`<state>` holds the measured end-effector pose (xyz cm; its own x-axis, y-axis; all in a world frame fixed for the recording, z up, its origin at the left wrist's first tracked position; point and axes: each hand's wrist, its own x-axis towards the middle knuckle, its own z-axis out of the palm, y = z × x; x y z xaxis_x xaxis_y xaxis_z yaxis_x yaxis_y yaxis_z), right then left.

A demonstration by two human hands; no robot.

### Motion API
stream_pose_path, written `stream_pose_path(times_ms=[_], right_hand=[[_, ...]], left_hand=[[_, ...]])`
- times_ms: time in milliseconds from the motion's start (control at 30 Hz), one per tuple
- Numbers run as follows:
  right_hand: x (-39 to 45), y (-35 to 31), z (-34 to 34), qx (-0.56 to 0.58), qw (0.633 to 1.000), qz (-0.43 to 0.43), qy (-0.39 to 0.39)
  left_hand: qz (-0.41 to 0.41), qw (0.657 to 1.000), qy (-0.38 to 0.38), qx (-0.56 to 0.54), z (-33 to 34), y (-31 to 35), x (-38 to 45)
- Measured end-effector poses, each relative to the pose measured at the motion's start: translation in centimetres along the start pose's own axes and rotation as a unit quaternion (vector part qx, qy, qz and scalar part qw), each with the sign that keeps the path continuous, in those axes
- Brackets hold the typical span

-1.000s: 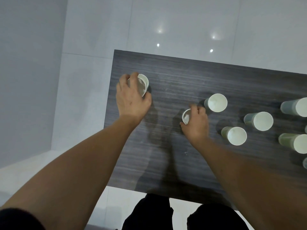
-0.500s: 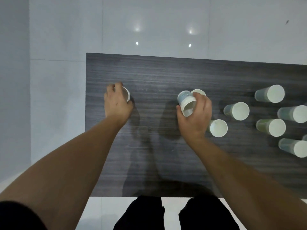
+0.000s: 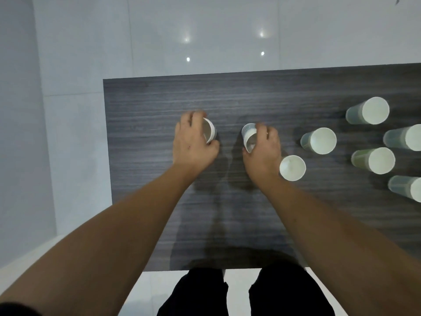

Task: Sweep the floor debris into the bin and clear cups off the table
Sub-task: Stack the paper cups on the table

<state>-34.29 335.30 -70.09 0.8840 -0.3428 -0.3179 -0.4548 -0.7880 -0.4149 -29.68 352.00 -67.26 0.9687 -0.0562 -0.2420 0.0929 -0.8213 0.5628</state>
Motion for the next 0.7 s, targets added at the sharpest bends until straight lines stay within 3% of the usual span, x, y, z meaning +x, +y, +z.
stream_pose_path(times_ms=[167,333,500,700], right_hand=[[-3.7,1.8,-0.4,-0.029,0.993,0.000,-0.111],[-9.7,6.2,-1.3,-0.015,0.987,0.064,-0.150],[-12.0,10.4,-2.7,0.002,0.981,0.140,-0.132],[-11.4,15.4,-5.6,0.065,0.980,0.189,-0.020]], left_hand=[[0.007,1.000,-0.007,0.018,1.4,2.8,-1.5],[0.076,0.995,-0.060,-0.012,3.6,8.1,-3.8],[0.159,0.979,-0.118,-0.047,6.6,12.3,-6.7],[0.186,0.966,-0.175,0.043,11.1,13.3,-8.1]])
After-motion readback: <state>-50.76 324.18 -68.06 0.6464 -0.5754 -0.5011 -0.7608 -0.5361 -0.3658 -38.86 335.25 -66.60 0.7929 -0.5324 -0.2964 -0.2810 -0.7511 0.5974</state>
